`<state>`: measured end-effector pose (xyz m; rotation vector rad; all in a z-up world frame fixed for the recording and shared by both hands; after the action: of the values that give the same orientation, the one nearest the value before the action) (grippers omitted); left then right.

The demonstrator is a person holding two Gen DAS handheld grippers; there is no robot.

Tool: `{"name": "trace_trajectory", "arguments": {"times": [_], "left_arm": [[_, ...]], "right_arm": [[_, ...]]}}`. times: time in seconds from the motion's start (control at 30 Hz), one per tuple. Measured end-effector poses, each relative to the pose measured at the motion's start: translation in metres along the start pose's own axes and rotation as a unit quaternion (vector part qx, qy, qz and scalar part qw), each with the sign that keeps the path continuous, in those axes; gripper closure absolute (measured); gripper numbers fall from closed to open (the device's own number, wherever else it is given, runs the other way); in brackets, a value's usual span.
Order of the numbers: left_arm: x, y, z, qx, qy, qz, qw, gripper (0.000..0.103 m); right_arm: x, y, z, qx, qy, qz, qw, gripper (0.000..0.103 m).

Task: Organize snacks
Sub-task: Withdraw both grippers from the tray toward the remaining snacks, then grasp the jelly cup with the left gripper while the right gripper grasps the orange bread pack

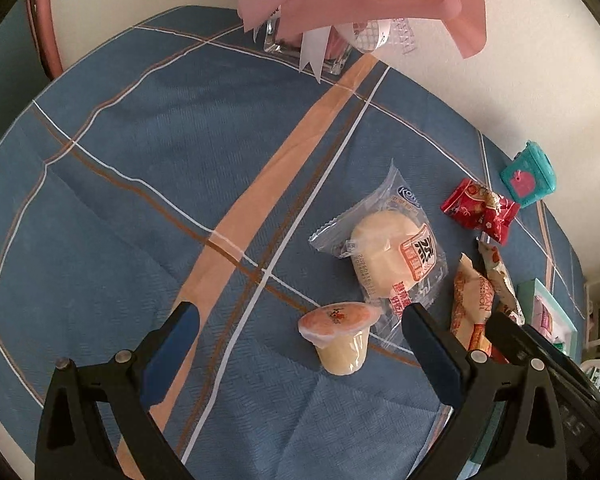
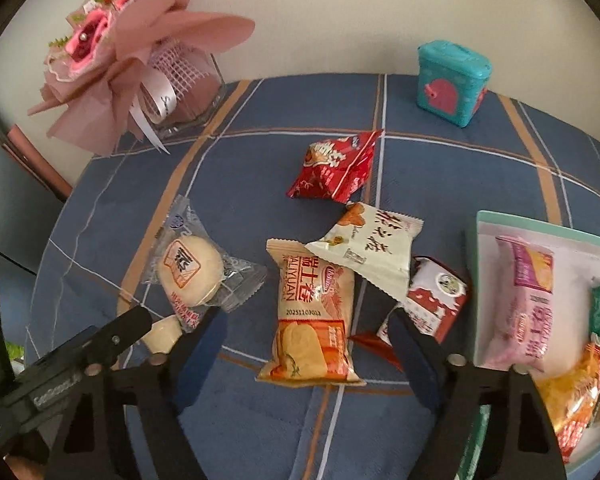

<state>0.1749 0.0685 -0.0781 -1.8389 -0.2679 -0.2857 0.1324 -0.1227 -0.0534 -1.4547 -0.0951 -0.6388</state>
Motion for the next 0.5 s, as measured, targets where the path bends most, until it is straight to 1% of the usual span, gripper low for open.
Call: {"name": "trace_trajectory", "arguments": {"times": [0.07,0.1,0.13,0.17,0.23,0.37,0.47,0.5], "left_arm": [[0.000,0.003,-0.001,-0.008,0.002,0.005,1.0000,0.011],[-0.002,0.005,-0.001,-0.008,0.005,0.008,0.9999,0.017],[-0.003,0.007,-0.002,-0.006,0.007,0.011,0.9999,0.021],[-0.002,0.010,-0.004,-0.006,0.009,0.014,0.9998,0.022],[-0.002,0.014,-0.006,-0.009,0.010,0.022,0.9997,0.030],[-0.001,0.020,-0.010,-0.020,0.013,0.027,0.9994,0.037],[-0.002,0.023,-0.014,-0.025,0.018,0.029,0.9991,0.048],[-0.002,0.024,-0.015,-0.026,0.019,0.030,0.9990,0.054]], "right_arm": [[0.002,0.008,0.001,-0.001,-0.001,0.008,1.000,0.032],[0.002,0.012,0.001,-0.001,-0.001,0.012,1.000,0.035],[0.003,0.015,0.002,-0.001,-0.002,0.015,1.000,0.039],[0.003,0.019,0.003,0.000,-0.003,0.019,1.000,0.040],[0.003,0.026,0.002,-0.001,-0.002,0.026,1.000,0.041],[0.002,0.039,-0.001,-0.003,-0.001,0.038,0.999,0.046],[0.002,0.047,0.000,-0.003,0.000,0.045,0.999,0.050],[0.001,0.050,0.000,-0.002,0.001,0.048,0.999,0.051]]}}
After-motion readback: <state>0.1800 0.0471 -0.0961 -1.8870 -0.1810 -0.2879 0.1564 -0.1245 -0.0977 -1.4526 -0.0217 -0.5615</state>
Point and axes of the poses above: each gripper's, at about its wrist camera, not at the fingertips, and y roughly the way its jaws point, z to its left, x to its top, the point moved 4 cm from there along y, roughly the way its jaws point, and after that the axes turned 4 degrees about -y, right-handed, at the moved point
